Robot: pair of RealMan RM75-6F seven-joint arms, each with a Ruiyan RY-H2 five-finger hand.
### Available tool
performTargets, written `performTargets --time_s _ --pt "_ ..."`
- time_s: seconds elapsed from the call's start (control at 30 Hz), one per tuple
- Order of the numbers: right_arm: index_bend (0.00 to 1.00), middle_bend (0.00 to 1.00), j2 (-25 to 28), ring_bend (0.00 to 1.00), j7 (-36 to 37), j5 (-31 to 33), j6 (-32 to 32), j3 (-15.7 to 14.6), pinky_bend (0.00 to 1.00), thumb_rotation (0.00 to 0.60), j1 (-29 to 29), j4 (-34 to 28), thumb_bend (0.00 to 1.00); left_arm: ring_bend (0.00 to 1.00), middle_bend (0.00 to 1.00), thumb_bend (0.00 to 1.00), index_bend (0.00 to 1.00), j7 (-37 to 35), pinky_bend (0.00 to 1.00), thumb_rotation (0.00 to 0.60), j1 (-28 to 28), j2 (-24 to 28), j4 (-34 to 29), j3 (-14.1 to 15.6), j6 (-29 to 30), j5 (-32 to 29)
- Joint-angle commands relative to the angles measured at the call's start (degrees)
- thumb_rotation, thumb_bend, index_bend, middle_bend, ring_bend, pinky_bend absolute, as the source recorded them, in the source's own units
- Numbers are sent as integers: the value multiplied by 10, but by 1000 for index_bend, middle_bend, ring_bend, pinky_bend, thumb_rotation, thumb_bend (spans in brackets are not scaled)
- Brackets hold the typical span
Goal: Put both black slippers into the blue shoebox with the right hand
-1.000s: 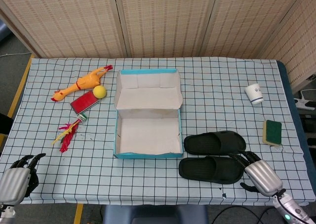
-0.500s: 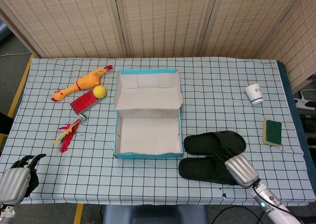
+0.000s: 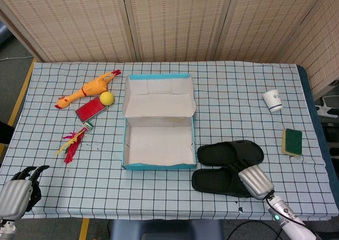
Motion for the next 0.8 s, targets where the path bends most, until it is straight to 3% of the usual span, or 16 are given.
performTargets --time_s 0.03,0.33,0.5,0.63,0.8 --pt "158 198 -4 87 -5 6 -4 1 182 600 3 0 104 188 167 426 211 0 312 600 0 0 0 0 -1 0" --pt "229 243 -19 154 -12 26 -9 5 182 600 8 6 104 188 168 426 213 -1 312 600 0 1 -1 0 -2 -1" --pt "359 341 -30 254 -11 20 15 7 202 600 3 15 105 189 169 426 215 0 312 600 -1 1 -1 0 -4 -2" --pt "486 441 -32 359 -5 9 39 6 288 600 -4 18 104 188 170 427 218 0 312 600 -1 1 -2 0 -4 -2" --pt "498 450 -13 368 -7 -11 69 2 297 600 -10 -3 104 189 171 426 220 0 312 600 0 1 -2 -1 -4 -3"
